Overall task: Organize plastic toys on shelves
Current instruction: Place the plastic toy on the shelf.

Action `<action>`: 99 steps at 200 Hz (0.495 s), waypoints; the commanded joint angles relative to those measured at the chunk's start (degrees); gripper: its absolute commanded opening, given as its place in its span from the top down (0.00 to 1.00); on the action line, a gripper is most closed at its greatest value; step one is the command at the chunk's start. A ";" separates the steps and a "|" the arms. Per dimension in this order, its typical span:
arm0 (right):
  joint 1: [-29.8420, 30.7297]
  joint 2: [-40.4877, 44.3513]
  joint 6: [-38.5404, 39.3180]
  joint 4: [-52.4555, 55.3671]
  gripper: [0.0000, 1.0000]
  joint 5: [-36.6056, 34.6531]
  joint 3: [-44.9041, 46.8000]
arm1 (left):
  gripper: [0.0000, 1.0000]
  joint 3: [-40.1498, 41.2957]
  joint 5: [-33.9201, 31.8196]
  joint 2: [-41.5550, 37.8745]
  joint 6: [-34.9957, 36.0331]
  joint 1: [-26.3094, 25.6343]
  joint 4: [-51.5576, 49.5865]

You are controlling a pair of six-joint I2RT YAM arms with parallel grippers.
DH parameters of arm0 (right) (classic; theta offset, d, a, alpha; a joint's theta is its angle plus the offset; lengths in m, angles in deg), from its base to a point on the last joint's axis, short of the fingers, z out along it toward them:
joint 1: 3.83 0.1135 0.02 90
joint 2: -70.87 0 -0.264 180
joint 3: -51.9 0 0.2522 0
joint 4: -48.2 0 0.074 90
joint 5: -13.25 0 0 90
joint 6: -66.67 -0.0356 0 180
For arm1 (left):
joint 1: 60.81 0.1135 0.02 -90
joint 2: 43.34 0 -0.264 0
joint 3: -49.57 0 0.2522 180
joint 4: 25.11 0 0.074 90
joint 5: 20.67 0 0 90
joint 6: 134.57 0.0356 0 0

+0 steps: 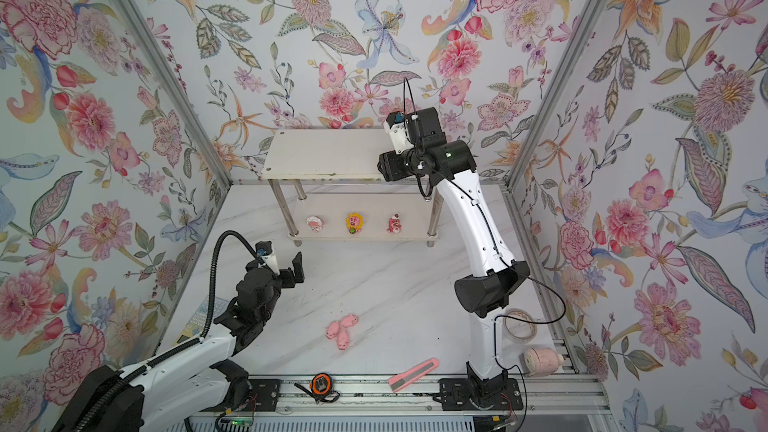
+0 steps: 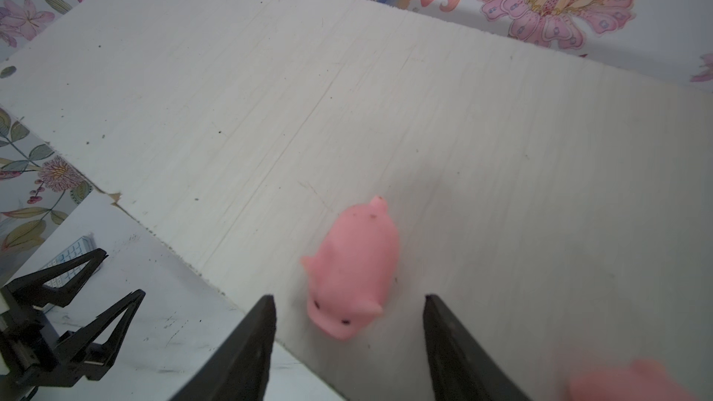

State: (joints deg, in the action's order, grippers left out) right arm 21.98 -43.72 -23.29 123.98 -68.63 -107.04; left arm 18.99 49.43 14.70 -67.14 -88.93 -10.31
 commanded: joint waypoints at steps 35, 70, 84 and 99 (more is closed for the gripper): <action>-1.05 8.61 1.02 0.49 0.35 -4.89 0.88 | 0.01 -1.57 0.18 1.25 -0.81 0.52 0.70; -2.27 10.89 1.51 -2.31 0.34 -12.43 6.08 | 0.01 -1.22 0.05 0.52 -0.75 0.61 0.46; -3.25 11.62 1.25 -3.73 0.33 -14.20 8.66 | 0.01 -1.02 -0.07 0.15 -0.64 0.58 0.27; -4.70 11.98 0.33 -4.80 0.32 -12.87 10.65 | 0.01 -0.76 -0.39 -0.04 -0.63 0.61 0.19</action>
State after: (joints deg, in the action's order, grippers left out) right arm 19.11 -31.26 -22.61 121.27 -78.90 -99.90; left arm 18.99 49.45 15.51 -67.16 -88.93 -10.29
